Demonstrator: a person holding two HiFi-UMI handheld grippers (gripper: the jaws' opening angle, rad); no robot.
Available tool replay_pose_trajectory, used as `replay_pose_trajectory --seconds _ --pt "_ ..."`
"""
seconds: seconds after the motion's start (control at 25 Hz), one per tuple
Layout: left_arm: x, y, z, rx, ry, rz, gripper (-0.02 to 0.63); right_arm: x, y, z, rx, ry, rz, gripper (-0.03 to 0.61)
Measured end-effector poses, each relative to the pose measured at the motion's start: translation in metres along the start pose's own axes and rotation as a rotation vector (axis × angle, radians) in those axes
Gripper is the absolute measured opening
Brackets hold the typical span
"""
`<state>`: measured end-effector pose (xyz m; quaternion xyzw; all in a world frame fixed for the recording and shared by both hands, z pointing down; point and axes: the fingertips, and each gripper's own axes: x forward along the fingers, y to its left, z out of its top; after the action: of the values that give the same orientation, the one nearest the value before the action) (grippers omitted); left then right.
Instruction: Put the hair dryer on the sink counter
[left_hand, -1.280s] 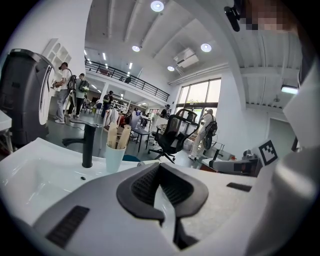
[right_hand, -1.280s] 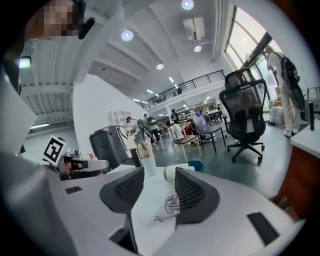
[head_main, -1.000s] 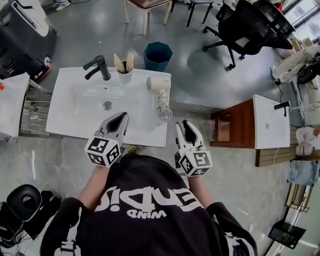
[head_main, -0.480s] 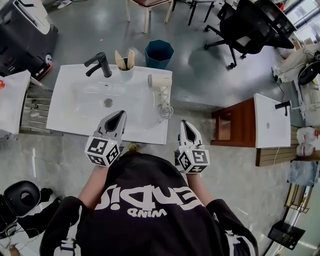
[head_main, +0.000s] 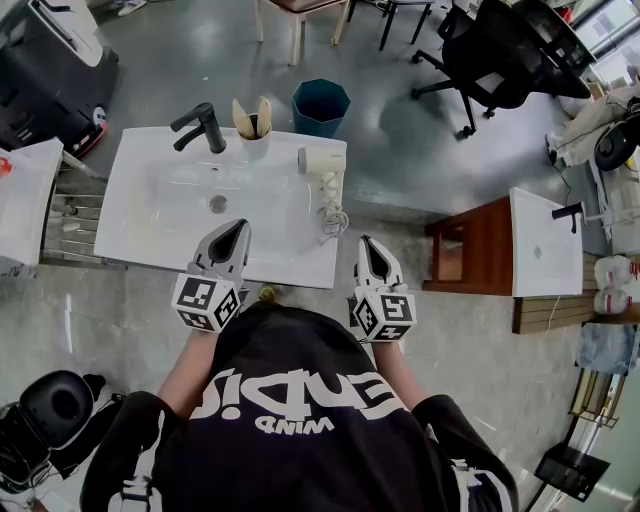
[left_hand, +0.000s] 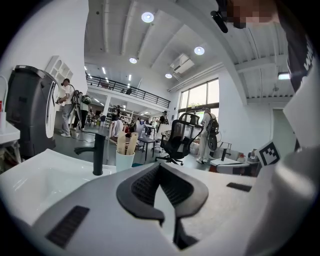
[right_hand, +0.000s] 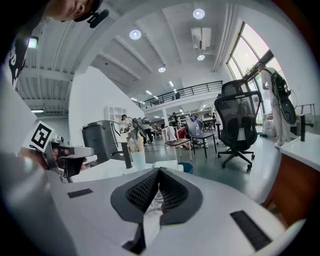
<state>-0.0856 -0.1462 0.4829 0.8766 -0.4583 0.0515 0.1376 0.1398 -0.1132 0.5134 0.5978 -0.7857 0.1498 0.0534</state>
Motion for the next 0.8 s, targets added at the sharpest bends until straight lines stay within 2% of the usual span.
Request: replay_pose_trajectory --seconds 0.48,0.8 --pt "0.0031 0.0024 -0.0027 -0.007 0.006 0.013 0.009 0.0028 -0.0044 -0.0035 0.000 0.026 -0.013 0.023" --pt "0.0031 0.0041 -0.0038 -0.015 0.011 0.019 0.008 0.0069 0.0024 -0.0056 0.002 0.042 0.010 0.023"
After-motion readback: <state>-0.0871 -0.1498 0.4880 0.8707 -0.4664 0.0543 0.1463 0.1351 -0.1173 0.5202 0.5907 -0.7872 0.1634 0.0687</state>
